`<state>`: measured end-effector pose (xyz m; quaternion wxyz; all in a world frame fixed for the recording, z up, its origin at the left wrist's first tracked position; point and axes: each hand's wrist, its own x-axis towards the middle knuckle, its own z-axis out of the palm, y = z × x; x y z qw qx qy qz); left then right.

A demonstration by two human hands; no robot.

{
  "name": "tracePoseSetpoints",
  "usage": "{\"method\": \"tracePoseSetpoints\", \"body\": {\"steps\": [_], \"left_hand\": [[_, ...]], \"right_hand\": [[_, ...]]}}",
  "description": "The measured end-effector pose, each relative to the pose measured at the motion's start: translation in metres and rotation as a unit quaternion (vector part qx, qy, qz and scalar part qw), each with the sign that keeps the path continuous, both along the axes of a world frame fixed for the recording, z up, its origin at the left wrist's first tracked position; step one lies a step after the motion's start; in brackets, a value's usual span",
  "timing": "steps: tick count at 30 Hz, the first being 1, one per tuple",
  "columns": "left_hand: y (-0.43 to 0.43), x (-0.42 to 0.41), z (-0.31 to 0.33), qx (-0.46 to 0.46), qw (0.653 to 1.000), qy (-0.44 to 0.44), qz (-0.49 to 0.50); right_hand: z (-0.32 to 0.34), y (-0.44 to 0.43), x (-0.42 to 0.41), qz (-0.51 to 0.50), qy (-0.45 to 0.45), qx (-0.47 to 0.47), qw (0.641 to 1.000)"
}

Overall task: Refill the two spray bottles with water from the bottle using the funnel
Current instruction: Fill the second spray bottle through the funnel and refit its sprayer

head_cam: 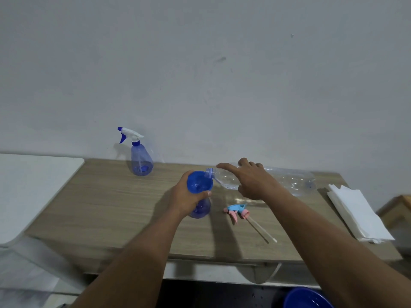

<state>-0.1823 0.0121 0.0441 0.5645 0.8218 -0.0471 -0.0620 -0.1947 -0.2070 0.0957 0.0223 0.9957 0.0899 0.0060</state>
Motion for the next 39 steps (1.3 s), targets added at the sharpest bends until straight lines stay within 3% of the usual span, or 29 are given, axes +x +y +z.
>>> {"method": "tracePoseSetpoints", "body": {"steps": [10, 15, 20, 27, 32, 35, 37, 39], "left_hand": [[-0.002, 0.005, -0.01, -0.02, 1.0, 0.011, 0.021], [-0.004, 0.007, -0.013, -0.023, 0.999, 0.004, 0.032], [-0.006, 0.008, -0.015, -0.01, 0.999, 0.009, 0.031], [-0.006, 0.006, -0.01, -0.013, 1.0, 0.004, 0.021], [-0.006, 0.0, -0.009, -0.025, 1.0, 0.005, 0.019], [-0.005, -0.004, -0.01, -0.043, 0.998, 0.017, 0.043], [-0.002, -0.006, -0.017, -0.048, 0.997, 0.038, 0.056], [0.002, -0.006, -0.03, -0.041, 0.995, 0.054, 0.07]], "right_hand": [[0.009, -0.006, 0.024, -0.022, -0.045, 0.204, 0.978], [0.011, -0.007, 0.037, -0.049, -0.134, 0.301, 0.943], [0.004, 0.001, 0.045, -0.085, -0.13, 0.409, 0.899], [0.004, 0.012, 0.052, -0.103, -0.116, 0.451, 0.879], [0.006, 0.01, 0.043, -0.083, -0.103, 0.45, 0.883], [0.005, 0.016, 0.028, -0.097, -0.18, 0.372, 0.905], [0.005, 0.024, 0.016, -0.064, -0.256, 0.343, 0.902], [0.005, 0.037, 0.004, -0.019, -0.266, 0.337, 0.903]]}}
